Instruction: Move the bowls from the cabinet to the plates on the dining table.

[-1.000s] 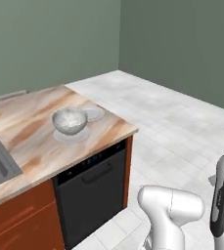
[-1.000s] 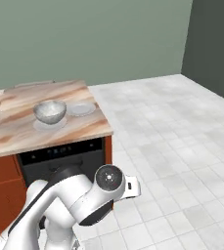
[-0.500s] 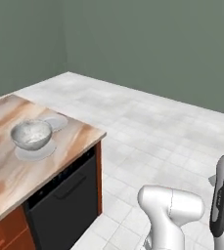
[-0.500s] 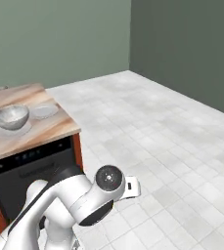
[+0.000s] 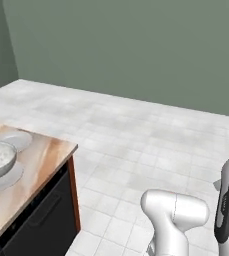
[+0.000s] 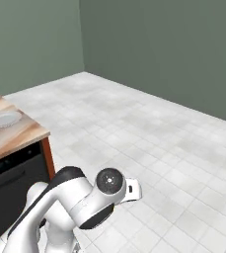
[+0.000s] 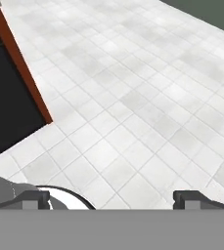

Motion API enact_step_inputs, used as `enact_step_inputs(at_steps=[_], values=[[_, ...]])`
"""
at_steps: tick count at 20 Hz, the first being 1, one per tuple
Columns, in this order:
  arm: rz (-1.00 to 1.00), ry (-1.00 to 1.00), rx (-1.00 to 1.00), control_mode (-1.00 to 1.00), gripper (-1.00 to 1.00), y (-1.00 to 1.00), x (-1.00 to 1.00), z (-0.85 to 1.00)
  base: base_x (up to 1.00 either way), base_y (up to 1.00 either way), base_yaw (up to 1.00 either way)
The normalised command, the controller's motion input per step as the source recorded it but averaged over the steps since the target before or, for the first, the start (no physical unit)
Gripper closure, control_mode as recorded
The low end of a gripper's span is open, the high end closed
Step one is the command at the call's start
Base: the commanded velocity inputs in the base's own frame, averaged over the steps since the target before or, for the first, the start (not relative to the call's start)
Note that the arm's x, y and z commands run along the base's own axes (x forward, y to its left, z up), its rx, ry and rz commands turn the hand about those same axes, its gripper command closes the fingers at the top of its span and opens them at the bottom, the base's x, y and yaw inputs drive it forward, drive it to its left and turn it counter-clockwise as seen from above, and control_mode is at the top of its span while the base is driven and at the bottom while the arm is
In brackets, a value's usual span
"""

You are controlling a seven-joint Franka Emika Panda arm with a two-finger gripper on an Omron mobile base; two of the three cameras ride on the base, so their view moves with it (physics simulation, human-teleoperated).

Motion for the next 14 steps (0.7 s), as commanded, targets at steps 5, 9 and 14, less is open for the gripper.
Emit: enact_step_inputs(at_steps=[5,9,14], values=[[0.0,0.0,0.0,1.0,-1.0,0.0,0.0,0.0,0.16,-0.33,-0.39],[0.0,0.0,0.0,1.0,-1.0,0.0,0.0,0.0,0.17,-0.35,-0.39],[0.0,0.0,0.0,1.0,-1.0,0.0,0.0,0.0,0.16,-0.36,-0.39]])
